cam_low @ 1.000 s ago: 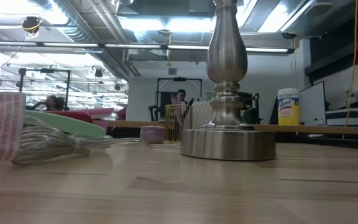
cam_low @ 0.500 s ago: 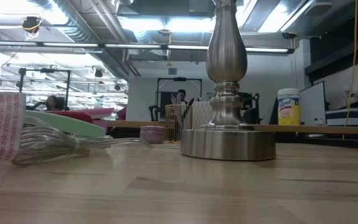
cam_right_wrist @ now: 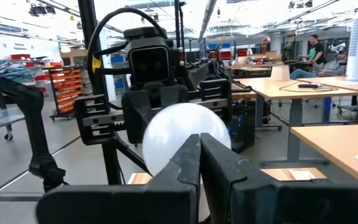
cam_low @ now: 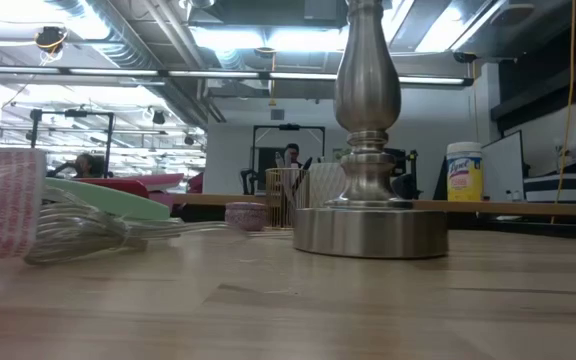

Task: Screw lightbulb
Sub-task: Insert the lightbulb to the lamp

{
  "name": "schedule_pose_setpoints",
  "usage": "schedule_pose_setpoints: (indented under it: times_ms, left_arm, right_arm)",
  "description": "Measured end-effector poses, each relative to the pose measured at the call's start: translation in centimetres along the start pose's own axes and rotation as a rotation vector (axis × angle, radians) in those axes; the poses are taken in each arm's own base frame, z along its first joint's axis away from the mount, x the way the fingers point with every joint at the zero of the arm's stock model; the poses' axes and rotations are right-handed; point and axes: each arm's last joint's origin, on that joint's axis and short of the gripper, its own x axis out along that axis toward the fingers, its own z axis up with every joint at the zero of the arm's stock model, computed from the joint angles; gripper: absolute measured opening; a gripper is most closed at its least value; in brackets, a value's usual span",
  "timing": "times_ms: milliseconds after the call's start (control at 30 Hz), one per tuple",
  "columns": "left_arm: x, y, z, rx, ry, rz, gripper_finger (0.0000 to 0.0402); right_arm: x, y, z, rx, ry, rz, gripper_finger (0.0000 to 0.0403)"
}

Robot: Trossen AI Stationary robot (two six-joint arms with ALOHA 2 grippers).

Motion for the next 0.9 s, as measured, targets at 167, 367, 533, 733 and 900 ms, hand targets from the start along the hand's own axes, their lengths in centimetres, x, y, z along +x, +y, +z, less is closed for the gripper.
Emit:
schedule_pose_setpoints:
  times_ms: [167,367,533,733,900]
  left_arm:
    - [0.0,0.0,0.0,-0.002,0.001,0.015,0.0003]
    - [0.0,0.3,0.0,0.001,0.005,0.065,0.0003]
    - [0.1,0.5,-0.1,0.002,0.007,0.069,0.0003]
    - [0.2,0.6,-0.1,0.016,0.015,0.094,0.0003]
    - [-0.8,0.3,0.3,0.062,0.013,0.165,0.0003]
  right_arm:
    - [0.0,0.1,0.0,0.000,0.001,0.024,0.0014]
    - [0.0,0.3,0.1,0.022,-0.002,0.083,0.0014]
    - [0.0,0.4,0.0,0.023,0.004,0.125,0.0014]
    - [0.0,0.4,0.0,0.023,0.004,0.126,0.0014]
    - [-0.2,0.4,0.4,0.028,-0.026,0.128,0.0014]
